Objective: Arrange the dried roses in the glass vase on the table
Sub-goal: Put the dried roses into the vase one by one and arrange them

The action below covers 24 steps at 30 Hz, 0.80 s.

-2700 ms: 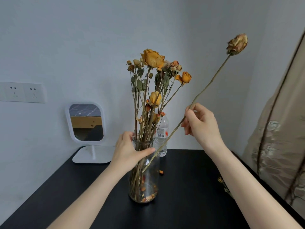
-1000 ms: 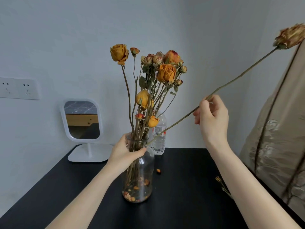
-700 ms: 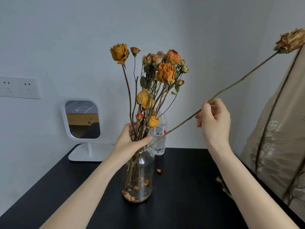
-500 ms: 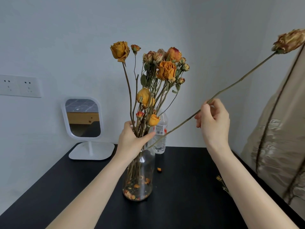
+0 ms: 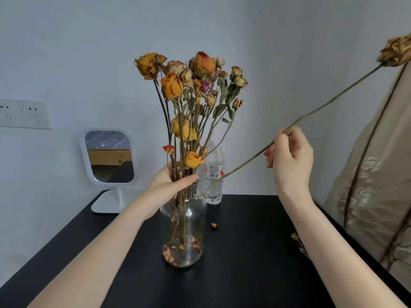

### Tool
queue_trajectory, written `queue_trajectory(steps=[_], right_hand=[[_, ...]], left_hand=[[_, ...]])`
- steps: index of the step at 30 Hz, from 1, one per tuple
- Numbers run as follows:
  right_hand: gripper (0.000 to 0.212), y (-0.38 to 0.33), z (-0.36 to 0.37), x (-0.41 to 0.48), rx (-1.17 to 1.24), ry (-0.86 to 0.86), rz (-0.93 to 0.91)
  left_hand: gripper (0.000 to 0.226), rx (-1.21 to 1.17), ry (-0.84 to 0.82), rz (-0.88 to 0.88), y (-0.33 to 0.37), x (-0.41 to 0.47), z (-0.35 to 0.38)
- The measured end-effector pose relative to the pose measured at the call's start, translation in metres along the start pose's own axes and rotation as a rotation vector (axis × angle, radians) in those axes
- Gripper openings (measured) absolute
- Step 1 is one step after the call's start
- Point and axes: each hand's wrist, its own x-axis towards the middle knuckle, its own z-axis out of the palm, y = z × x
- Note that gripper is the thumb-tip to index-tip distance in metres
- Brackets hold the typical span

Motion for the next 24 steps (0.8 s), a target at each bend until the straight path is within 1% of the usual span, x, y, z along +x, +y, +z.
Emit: queue_trajectory(steps=[1,4,5,9,12,14,19,24], right_hand=[[0.023,-0.001,0.000,0.000,0.011,0.006,-0.004],[0.024,-0.006,0.001,0.003,0.037,0.021,-0.026],[0.025,-0.007,0.002,0.004,0.043,0.023,-0.035],[0.025,-0.015,0.007,0.009,0.064,0.030,-0.074],[0.026,-0.018,0.011,0.012,0.055,0.026,-0.103],[0.026,-0.019,0.014,0.013,0.039,0.019,-0.117],[0.022,-0.023,0.023,0.012,0.005,-0.054,-0.151],[0.026,-0.025,0.032,0.012,-0.040,-0.171,-0.165]], left_hand=[[0.041,-0.010,-0.014,-0.005,0.000,0.000,-0.001],[0.033,-0.068,-0.048,-0.015,0.001,-0.001,-0.004],[0.035,-0.082,-0.057,-0.016,0.000,-0.001,-0.004],[0.049,-0.104,-0.093,-0.018,-0.001,0.000,-0.008],[0.061,-0.151,-0.142,-0.024,-0.002,0.000,-0.011],[0.066,-0.171,-0.179,-0.034,-0.002,0.001,-0.015],[0.066,-0.195,-0.220,-0.054,-0.002,0.002,-0.019],[0.065,-0.197,-0.222,-0.066,-0.001,0.000,-0.017]])
